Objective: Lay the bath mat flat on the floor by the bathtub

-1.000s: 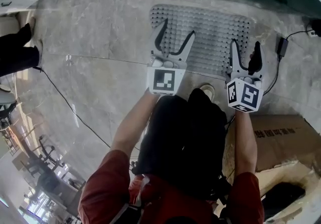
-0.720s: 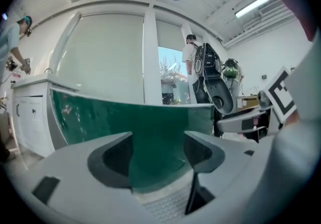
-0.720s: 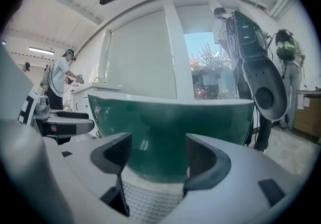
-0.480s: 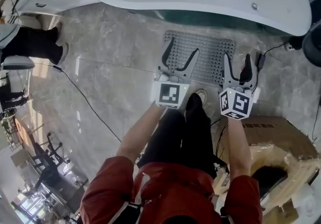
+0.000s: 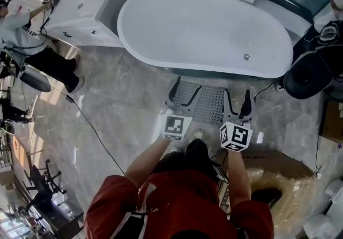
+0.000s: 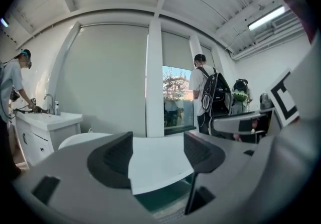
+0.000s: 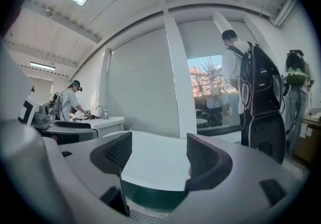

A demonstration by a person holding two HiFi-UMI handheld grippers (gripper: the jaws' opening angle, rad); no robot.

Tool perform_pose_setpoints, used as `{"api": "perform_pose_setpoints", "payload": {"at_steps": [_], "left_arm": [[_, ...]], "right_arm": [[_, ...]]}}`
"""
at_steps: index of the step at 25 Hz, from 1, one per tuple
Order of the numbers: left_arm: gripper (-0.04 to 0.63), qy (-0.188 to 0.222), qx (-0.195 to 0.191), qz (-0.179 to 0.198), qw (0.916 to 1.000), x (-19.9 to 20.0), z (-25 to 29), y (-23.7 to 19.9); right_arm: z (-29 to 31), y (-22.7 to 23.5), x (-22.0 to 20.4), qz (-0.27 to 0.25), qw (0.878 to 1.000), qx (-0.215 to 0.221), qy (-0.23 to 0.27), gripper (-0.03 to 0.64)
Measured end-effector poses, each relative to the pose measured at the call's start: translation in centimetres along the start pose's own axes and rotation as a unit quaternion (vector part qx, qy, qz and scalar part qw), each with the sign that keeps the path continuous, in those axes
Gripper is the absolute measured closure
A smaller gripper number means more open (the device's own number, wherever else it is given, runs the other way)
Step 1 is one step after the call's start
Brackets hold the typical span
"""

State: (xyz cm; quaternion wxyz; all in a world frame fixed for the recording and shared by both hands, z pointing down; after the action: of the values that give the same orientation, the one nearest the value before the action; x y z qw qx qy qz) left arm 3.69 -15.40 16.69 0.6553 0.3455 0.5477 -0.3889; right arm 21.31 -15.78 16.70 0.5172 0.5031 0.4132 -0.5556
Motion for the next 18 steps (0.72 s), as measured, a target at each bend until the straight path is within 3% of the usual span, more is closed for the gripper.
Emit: {"api": "perform_pose_setpoints", "payload": {"at_steps": [8,18], "left_arm": [[0.285,0.002,0.035,-0.004,0.9994,7.1,-0.4,-0.8],[0.308,0.026,0.003,0.023,0.9994,12.5,0.7,-2.7]], "right_arm": [[-0.9,1.1,8.9,-0.006,1.0,0.003,0.021,0.284],[1.1,-2.1,14.2,-0.025,0.998,0.02,0.058,0.305]]}}
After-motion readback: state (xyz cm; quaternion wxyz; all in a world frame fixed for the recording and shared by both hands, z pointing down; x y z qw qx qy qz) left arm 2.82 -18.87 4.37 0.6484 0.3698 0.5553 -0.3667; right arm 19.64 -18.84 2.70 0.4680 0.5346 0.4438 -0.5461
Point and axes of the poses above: the fingertips, and each gripper's own axes: z forward along the fingers, y to its right, x out of its top, the point moved 2 cm from there along -z, backward along the fingers, and after that the axes turned 8 degrees about -x, right-handed, at the moved point
